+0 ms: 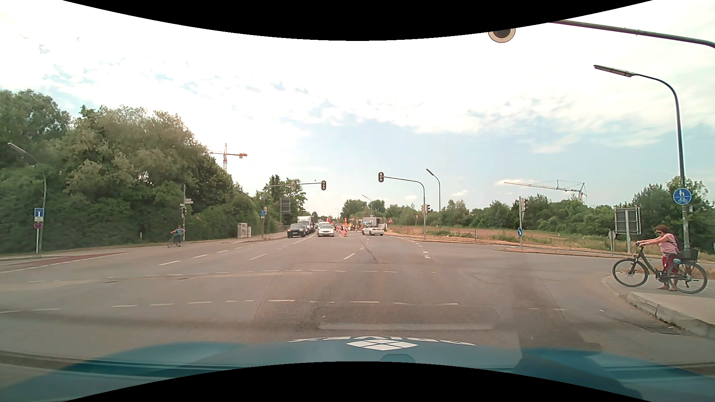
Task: Follow the waypoints while adhering to traffic rules and regulations
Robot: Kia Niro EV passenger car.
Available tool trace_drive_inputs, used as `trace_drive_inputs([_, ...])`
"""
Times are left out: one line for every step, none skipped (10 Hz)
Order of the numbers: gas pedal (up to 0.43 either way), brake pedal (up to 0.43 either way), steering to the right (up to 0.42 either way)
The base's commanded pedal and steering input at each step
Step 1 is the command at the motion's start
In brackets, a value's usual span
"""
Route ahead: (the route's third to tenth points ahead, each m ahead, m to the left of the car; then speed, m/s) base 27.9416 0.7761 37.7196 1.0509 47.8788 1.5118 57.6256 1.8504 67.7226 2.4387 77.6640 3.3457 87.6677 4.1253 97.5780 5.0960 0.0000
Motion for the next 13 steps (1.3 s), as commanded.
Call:
trace_drive_inputs([0.000, 0.238, 0.014])
trace_drive_inputs([0.000, 0.238, 0.014])
trace_drive_inputs([0.000, 0.238, 0.014])
trace_drive_inputs([0.000, 0.238, 0.014])
trace_drive_inputs([0.000, 0.238, 0.014])
trace_drive_inputs([0.000, 0.238, 0.014])
trace_drive_inputs([0.000, 0.238, 0.014])
trace_drive_inputs([0.000, 0.232, 0.014])
trace_drive_inputs([0.000, 0.238, 0.014])
trace_drive_inputs([0.000, 0.238, 0.014])
trace_drive_inputs([0.000, 0.238, 0.014])
trace_drive_inputs([0.000, 0.238, 0.014])
trace_drive_inputs([0.000, 0.238, 0.014])
